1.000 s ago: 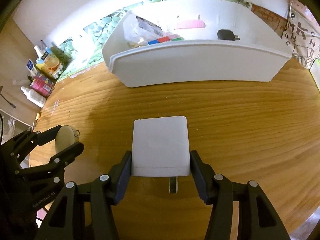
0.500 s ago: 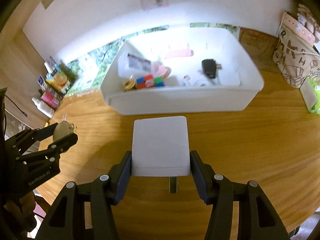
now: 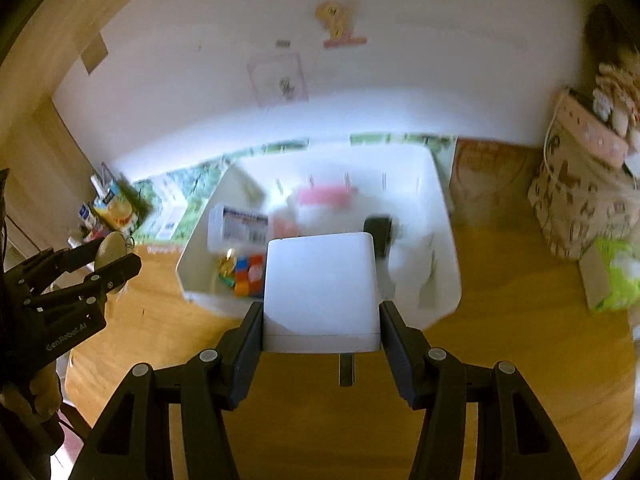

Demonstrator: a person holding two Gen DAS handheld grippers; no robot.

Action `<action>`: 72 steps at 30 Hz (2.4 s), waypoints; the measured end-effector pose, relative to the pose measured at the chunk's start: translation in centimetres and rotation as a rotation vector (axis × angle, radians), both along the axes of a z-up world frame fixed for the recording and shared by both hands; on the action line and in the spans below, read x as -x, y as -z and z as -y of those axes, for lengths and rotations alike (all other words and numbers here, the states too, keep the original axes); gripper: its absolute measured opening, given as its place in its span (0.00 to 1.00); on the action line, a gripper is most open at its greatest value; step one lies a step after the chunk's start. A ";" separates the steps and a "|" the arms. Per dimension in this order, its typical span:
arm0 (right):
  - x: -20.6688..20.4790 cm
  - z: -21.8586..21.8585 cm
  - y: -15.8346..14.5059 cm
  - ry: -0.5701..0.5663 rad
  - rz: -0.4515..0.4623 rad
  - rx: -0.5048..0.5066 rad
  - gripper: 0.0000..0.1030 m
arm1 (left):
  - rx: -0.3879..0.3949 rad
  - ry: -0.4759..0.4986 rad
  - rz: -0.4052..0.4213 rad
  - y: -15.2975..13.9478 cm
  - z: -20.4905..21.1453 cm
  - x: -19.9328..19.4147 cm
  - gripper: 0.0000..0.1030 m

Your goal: Organize rigid objects

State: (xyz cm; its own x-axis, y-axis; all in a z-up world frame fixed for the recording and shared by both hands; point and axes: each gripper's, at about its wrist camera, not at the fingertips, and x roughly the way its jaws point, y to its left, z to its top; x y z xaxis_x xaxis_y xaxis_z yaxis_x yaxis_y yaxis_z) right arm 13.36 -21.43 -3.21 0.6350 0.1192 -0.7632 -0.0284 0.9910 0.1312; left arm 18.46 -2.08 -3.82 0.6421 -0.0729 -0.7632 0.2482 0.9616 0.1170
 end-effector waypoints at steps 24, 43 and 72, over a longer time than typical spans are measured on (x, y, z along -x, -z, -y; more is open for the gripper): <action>-7.2 5.6 4.0 -0.062 0.190 -0.138 0.53 | 0.228 -0.120 0.142 2.4 4.1 -6.7 0.57; -8.2 6.1 5.4 -0.112 0.160 -0.202 0.45 | 0.153 -0.096 0.077 2.7 6.0 -7.1 0.79; 4.7 6.0 -1.3 0.118 0.324 -0.206 0.81 | 0.170 -0.005 0.148 -4.0 1.3 4.4 0.83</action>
State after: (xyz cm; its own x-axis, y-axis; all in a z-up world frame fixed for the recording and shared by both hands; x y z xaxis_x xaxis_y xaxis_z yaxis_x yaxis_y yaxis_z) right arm 8.64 -27.48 -1.87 0.8573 0.1608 -0.4891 0.0117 0.9436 0.3308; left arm 14.06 -3.37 0.18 0.7466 -0.1884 -0.6380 0.2352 0.9719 -0.0118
